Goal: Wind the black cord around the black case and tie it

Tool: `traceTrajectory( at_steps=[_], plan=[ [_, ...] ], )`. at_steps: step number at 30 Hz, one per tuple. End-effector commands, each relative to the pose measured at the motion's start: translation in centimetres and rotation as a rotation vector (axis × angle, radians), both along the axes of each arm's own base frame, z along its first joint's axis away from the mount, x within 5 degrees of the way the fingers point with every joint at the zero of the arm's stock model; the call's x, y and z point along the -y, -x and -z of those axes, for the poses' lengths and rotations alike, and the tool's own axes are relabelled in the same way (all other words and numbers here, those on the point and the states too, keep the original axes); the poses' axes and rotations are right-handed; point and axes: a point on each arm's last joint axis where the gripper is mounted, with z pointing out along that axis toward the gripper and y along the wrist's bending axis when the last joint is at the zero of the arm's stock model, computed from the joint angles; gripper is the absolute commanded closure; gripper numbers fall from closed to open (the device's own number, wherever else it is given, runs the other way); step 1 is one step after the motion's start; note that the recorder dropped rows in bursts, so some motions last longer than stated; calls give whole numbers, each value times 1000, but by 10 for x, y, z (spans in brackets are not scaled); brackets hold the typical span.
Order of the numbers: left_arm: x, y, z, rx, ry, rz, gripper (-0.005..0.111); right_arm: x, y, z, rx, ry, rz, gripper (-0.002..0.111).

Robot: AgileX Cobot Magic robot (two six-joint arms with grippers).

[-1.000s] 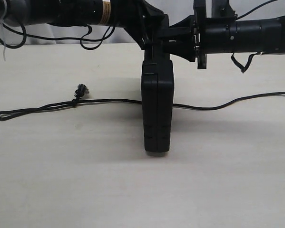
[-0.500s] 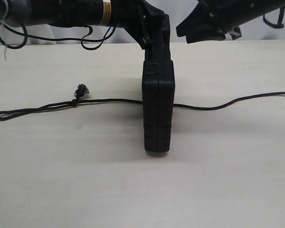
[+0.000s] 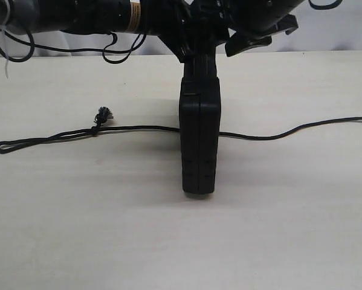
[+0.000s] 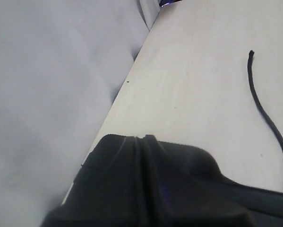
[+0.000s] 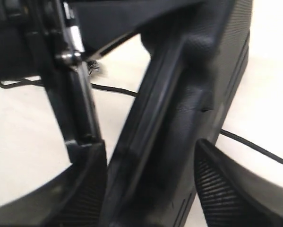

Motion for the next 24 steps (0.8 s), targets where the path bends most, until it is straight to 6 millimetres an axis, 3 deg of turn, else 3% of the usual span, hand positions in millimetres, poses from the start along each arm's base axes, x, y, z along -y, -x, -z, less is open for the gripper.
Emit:
traceTrajectory(
  at_steps=[1, 15, 24],
  plan=[
    [1, 3, 36, -46, -99, 56, 107, -6, 0, -6, 45, -12, 30, 55],
    [1, 3, 36, -50, -96, 54, 107, -13, -12, 19, -34, -51, 65, 55],
    [2, 5, 35, -56, -89, 74, 107, -17, -19, 19, -1, -110, 113, 55]
  ],
)
